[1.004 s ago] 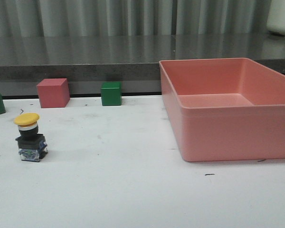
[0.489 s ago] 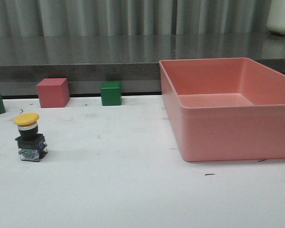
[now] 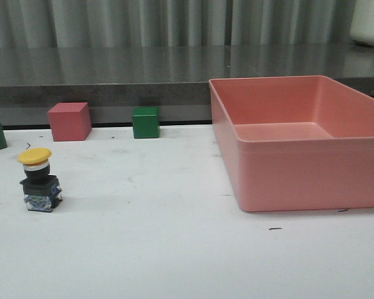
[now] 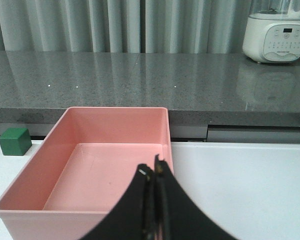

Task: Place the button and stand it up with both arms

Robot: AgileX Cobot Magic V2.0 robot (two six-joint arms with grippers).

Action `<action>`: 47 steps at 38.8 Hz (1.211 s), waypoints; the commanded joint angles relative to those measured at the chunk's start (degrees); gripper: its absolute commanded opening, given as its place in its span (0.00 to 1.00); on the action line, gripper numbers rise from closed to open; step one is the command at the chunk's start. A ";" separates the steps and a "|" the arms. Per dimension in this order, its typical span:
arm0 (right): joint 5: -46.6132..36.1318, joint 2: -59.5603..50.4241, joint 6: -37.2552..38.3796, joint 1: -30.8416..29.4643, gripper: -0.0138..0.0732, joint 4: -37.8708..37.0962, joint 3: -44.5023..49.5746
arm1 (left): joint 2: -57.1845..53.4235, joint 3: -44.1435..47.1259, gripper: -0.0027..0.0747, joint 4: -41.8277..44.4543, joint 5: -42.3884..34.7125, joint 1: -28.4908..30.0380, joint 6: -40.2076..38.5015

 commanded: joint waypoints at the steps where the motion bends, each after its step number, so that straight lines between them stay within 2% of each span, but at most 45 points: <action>1: -4.74 0.61 -0.38 -0.41 0.08 -0.52 -1.58 | -1.48 0.37 0.01 -0.60 -4.89 0.02 -0.04; 20: -4.91 0.61 -0.38 -0.41 0.08 -1.54 -0.09 | -1.48 0.37 0.01 -0.60 -4.89 0.02 -0.04; 29: -7.74 -2.12 -0.75 0.00 0.08 3.42 7.63 | -1.48 0.37 0.01 -0.60 -4.89 0.02 -0.04; 34: -10.95 -5.30 -7.05 0.00 0.08 6.80 14.31 | -1.48 0.37 0.01 -0.60 -4.89 0.02 -0.04; 39: -10.73 -8.78 -10.31 0.00 0.08 8.95 19.55 | -1.48 0.37 0.01 -0.60 -4.89 0.02 -0.04; 47: -6.87 -11.83 -10.31 0.00 0.08 8.95 19.85 | -1.48 0.37 0.01 -0.60 -4.89 0.02 -0.04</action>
